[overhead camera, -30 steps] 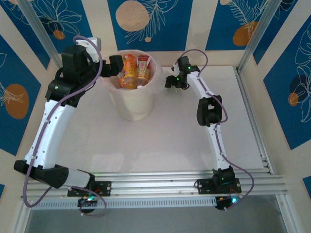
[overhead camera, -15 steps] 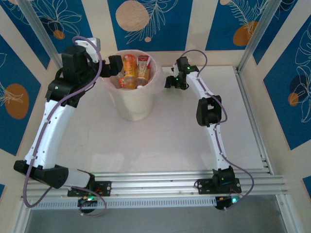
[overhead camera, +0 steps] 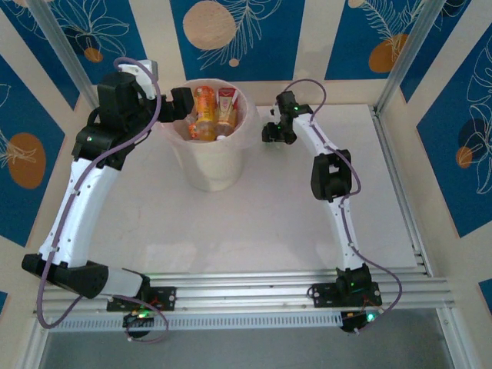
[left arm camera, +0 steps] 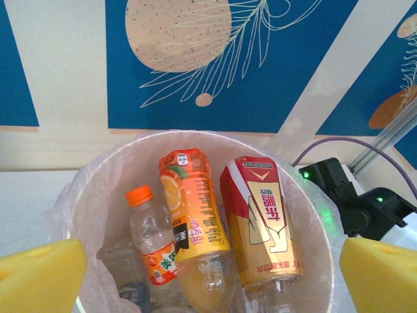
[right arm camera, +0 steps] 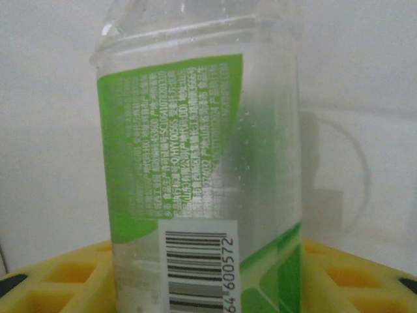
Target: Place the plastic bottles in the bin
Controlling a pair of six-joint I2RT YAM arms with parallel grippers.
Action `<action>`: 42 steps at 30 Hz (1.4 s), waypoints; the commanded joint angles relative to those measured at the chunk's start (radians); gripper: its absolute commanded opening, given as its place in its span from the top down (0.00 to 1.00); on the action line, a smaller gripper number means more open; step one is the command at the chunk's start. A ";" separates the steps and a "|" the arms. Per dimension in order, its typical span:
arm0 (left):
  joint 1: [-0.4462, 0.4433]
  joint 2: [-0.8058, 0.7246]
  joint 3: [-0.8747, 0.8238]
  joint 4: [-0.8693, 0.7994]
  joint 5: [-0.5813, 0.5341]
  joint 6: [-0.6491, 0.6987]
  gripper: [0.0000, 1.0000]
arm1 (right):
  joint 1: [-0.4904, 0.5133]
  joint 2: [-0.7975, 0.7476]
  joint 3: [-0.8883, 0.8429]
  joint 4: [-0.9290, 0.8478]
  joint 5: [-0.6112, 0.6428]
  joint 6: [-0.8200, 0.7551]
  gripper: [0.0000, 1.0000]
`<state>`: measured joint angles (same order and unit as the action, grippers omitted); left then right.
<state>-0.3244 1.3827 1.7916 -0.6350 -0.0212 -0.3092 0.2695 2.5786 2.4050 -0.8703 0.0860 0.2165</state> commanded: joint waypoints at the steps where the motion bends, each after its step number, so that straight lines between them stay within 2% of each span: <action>1: 0.011 -0.029 -0.009 0.021 -0.015 -0.018 0.00 | 0.013 -0.185 -0.098 0.060 0.059 0.000 0.54; 8: 0.011 -0.031 -0.014 0.043 0.053 -0.048 0.01 | 0.025 -0.516 -0.379 0.191 0.131 0.029 0.56; 16: -0.004 0.022 0.006 0.112 0.276 -0.113 0.00 | 0.089 -0.895 -0.688 0.346 0.217 0.019 0.57; 24: -0.118 0.153 0.111 0.141 0.429 -0.143 0.00 | 0.209 -1.232 -0.943 0.497 0.189 0.000 0.56; 32: -0.237 0.252 0.232 0.146 0.531 -0.152 0.00 | 0.289 -1.388 -1.046 0.587 0.174 0.027 0.56; 42: -0.295 0.285 0.247 0.146 0.566 -0.151 0.00 | 0.352 -1.401 -1.047 0.638 0.164 0.034 0.56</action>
<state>-0.6083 1.6455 2.0075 -0.5083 0.5106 -0.4549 0.6060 1.1931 1.3697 -0.2928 0.2615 0.2367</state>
